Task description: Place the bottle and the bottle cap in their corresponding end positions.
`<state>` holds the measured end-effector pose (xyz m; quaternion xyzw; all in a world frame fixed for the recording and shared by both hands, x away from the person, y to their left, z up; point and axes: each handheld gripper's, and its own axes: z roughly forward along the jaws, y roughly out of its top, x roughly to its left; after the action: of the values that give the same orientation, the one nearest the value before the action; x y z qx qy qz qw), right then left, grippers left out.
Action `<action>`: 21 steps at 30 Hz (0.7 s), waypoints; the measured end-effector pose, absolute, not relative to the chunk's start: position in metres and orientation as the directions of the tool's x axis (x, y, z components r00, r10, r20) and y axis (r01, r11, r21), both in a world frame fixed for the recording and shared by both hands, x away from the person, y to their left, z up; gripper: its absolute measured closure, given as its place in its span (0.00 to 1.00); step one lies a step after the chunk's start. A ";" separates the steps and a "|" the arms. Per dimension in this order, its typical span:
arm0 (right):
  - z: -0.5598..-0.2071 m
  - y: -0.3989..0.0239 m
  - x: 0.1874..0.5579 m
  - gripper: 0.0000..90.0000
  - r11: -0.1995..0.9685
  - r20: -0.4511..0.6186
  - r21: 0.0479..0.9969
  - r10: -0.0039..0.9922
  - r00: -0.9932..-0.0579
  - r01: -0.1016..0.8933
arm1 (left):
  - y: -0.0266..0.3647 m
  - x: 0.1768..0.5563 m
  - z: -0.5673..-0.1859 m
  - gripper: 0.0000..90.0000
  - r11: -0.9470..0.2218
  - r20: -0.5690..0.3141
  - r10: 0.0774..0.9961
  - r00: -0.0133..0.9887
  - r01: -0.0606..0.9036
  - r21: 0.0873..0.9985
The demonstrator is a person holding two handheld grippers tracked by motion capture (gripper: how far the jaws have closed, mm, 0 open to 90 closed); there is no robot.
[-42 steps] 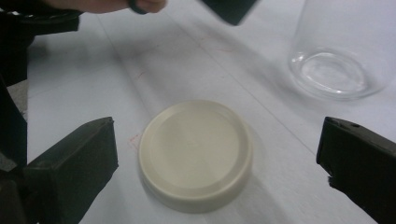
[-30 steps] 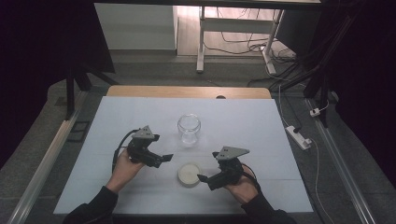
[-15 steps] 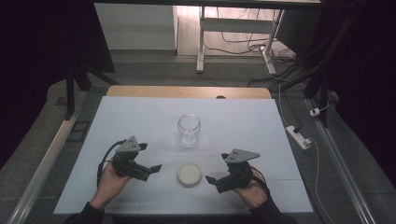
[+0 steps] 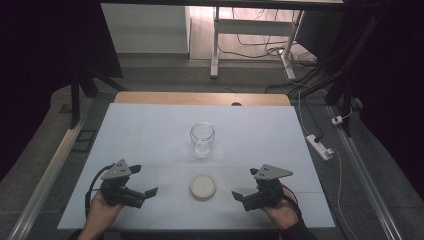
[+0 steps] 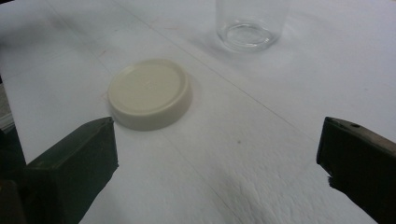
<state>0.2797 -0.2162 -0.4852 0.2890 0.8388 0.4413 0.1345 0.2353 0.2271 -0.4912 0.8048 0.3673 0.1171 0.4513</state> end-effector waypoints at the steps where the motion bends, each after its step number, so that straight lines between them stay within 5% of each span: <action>1: -0.485 -0.219 0.279 0.00 0.438 0.030 0.819 0.612 -0.791 0.370 | 0.229 0.232 -0.492 0.00 -0.323 -0.142 0.700 0.700 0.487 0.811; 21: -0.491 -0.285 0.248 0.00 0.366 0.026 0.800 0.771 -0.637 0.475 | 0.281 0.180 -0.518 0.00 -0.247 -0.172 0.805 0.567 0.585 0.772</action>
<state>0.2475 -0.2848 -0.4911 0.3862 0.8064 0.4098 0.1804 0.1800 0.2808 -0.5178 0.7788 0.4463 0.1309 0.4208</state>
